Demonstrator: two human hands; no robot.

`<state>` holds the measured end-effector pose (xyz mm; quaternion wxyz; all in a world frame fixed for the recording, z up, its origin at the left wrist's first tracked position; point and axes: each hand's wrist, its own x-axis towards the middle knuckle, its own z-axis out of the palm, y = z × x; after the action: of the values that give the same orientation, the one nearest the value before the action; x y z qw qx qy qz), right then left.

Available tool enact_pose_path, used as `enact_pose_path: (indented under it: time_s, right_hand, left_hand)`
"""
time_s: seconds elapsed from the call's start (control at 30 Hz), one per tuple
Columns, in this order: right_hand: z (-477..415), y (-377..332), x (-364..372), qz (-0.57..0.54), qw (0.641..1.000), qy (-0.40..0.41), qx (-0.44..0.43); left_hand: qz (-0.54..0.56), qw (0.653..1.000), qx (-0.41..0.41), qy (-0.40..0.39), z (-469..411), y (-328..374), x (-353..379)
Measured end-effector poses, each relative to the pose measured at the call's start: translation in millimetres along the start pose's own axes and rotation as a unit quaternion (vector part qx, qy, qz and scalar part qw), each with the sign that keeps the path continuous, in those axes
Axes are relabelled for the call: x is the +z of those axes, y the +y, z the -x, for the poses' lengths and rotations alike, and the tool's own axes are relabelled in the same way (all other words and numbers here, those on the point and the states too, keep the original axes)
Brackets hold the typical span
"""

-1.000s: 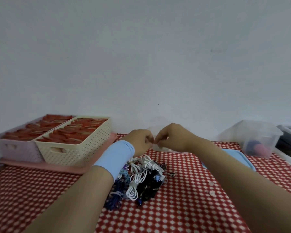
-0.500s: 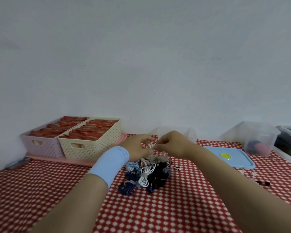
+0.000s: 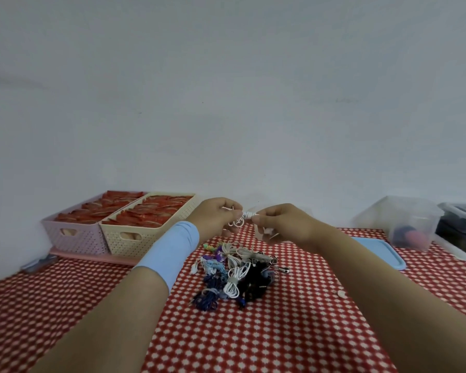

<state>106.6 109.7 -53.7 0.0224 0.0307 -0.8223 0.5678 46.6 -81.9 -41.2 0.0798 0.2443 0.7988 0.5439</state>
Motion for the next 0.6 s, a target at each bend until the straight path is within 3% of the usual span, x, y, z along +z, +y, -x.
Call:
enact_pose_path:
  time_s: [0.43,0.6]
  right_hand:
    - [77,45,-68,0.018,0.990,-0.010,0.136]
    - [100,68,-73,0.153,0.978,-0.039,0.139]
  left_hand:
    - [-0.226,0.962,0.000,-0.151,7,20,99]
    - [-0.393,0.893,0.030,-0.217,10,16,132]
